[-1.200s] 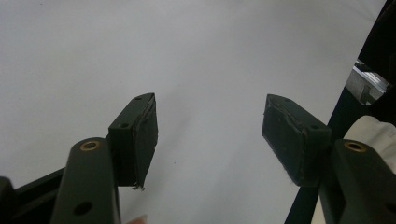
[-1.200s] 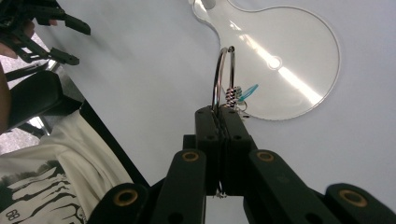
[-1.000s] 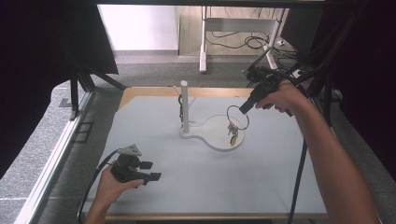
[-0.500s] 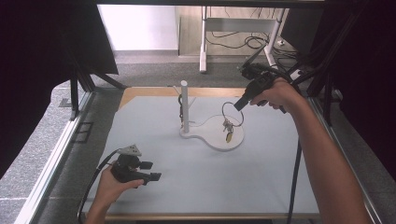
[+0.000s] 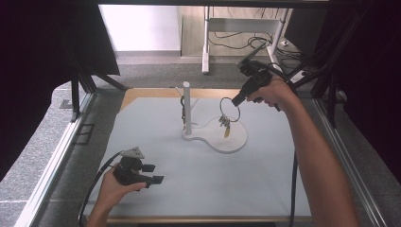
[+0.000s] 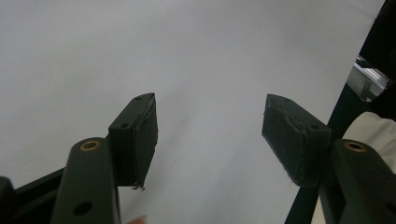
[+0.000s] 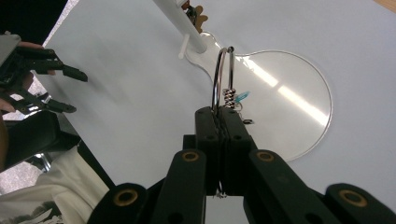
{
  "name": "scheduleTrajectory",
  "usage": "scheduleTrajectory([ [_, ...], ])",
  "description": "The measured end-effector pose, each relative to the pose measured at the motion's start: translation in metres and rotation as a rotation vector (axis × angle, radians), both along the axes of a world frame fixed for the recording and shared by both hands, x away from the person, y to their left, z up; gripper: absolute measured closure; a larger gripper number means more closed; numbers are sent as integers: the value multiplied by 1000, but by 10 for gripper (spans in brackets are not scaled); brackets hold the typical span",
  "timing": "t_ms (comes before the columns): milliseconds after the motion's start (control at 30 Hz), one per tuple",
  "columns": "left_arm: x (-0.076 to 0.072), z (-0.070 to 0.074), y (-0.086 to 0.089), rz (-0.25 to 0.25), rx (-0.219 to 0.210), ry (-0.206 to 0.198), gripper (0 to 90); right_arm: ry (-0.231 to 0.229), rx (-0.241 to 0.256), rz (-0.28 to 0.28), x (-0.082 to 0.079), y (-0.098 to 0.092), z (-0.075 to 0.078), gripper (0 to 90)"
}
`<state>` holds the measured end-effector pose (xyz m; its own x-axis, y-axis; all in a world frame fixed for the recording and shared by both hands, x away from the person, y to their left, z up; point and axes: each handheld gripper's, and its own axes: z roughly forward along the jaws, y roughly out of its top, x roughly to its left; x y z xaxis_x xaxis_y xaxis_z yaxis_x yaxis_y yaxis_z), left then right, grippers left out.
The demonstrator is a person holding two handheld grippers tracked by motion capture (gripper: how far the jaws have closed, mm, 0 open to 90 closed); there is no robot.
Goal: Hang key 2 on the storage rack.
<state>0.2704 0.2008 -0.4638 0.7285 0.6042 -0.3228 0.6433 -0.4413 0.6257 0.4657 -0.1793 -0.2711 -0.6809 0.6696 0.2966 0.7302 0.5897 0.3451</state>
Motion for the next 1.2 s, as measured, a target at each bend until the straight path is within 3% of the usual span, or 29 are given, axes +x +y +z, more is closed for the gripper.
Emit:
scheduleTrajectory([
  [333,-1,0,0,4,-5,-1,362,-19,17,-36,10,2,-4,882],
  [1200,-2,2,8,19,-26,-3,361,-28,-5,-22,39,42,-24,882],
])
